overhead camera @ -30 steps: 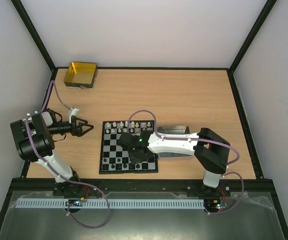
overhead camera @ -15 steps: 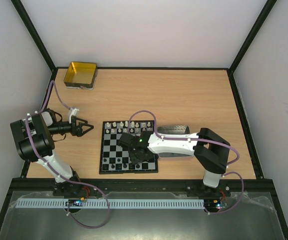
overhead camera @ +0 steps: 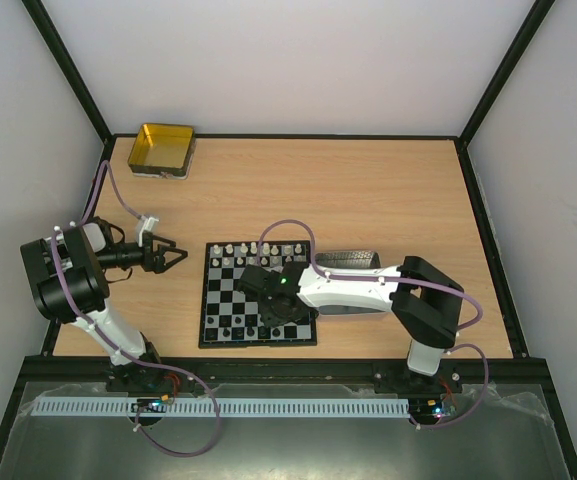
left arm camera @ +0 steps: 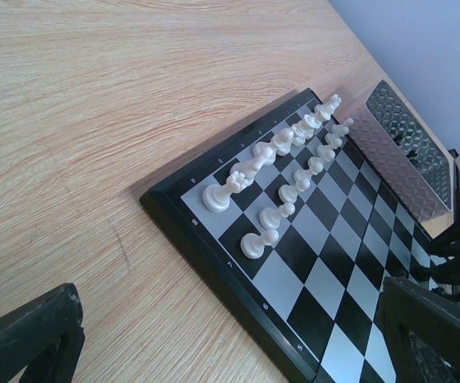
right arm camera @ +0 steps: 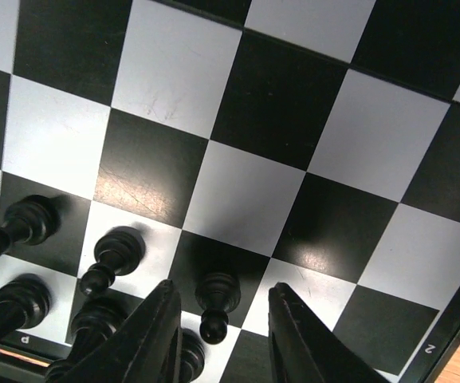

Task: Set up the chess pieces on the board
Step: Place the chess piece on the chessboard, then pick up the chess piece from the storage box.

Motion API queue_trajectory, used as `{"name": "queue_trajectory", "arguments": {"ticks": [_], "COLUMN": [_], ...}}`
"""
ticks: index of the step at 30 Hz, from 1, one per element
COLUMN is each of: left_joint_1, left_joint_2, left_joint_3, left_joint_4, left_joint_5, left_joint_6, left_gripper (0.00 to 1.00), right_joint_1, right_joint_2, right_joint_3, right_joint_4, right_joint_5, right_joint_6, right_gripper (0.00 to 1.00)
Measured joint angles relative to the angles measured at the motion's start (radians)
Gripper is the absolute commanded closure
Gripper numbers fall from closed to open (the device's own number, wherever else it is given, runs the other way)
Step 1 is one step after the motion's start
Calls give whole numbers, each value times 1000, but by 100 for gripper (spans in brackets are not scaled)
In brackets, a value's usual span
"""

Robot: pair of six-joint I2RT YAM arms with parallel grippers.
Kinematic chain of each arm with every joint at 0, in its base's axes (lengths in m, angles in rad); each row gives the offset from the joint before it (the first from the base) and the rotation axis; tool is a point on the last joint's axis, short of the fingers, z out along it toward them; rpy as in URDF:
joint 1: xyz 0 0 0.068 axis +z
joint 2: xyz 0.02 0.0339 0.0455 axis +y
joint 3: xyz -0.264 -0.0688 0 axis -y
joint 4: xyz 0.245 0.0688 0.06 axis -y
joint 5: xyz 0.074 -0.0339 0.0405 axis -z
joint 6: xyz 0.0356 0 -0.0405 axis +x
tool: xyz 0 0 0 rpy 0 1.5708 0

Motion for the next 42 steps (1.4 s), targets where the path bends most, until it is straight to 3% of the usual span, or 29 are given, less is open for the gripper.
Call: {"name": "queue_trajectory", "arguments": {"ticks": [14, 18, 21, 26, 31, 42], "left_joint_1": [0, 0, 0, 0, 0, 0], "left_joint_2": [10, 11, 13, 18, 19, 20], "left_joint_3": [3, 11, 13, 13, 14, 14], "left_joint_4": [-17, -22, -25, -29, -30, -30], "left_joint_5": [3, 3, 4, 4, 4, 4], "left_joint_6": [18, 19, 19, 20, 20, 21], "left_gripper": [0, 0, 0, 0, 0, 0], "right_joint_1": [0, -23, -92, -272, -377, -497], "right_joint_2": [-30, -96, -204, -372, -400, -392], "right_joint_3": [15, 16, -40, -239, -343, -356], "right_joint_4": [-24, -42, -29, -29, -31, 3], "right_joint_5": [96, 154, 171, 179, 162, 130], "right_joint_6": [8, 27, 50, 68, 57, -21], "right_gripper": [78, 71, 65, 65, 65, 67]}}
